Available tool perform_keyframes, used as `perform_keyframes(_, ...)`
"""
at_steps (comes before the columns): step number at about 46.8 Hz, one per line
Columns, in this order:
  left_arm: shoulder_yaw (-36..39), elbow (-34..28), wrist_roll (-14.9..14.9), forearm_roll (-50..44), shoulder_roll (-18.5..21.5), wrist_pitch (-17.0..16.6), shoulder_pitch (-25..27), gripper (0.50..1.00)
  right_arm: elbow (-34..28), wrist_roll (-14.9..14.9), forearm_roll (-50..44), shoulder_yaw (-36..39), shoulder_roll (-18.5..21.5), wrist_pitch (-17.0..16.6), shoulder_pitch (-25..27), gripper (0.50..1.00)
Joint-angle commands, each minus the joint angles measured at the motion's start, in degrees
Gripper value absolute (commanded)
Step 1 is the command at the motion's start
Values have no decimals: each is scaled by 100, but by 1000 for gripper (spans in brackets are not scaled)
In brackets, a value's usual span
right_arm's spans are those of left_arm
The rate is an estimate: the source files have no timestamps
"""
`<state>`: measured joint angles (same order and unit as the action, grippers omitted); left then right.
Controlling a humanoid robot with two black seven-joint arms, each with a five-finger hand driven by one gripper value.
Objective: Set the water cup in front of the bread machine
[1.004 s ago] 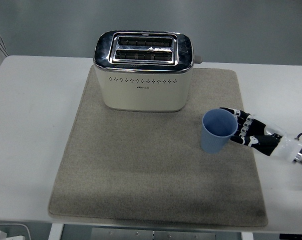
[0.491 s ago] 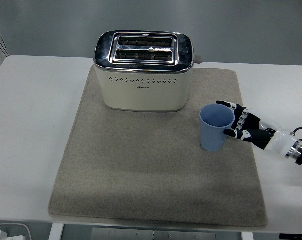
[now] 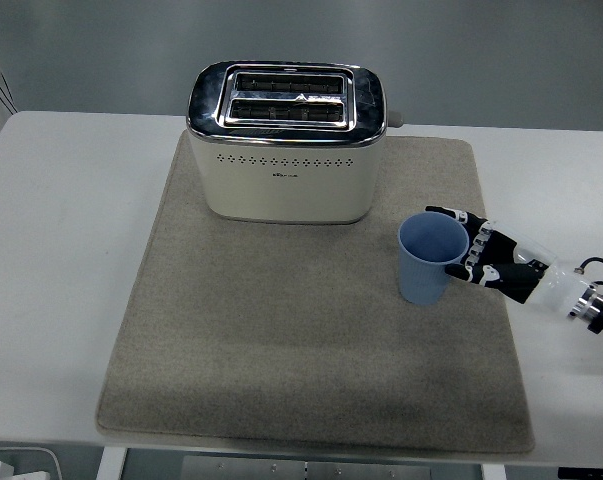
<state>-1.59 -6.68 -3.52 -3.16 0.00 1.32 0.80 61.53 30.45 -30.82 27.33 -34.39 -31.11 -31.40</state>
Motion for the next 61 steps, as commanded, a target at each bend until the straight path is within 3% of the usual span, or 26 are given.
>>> perform_keyframes(1,1,0,0,0,0,0,-1,1000,0,5,-11,0,37,0,2,919)
perform_keyframes(12,1,0,0,0,0,0,-1,1000,-9,-4,-47,9,116,123,-6,919)
perform_keyframes(61,1,0,0,0,0,0,-1,1000,0,5,-161,9,301,62,-15,903)
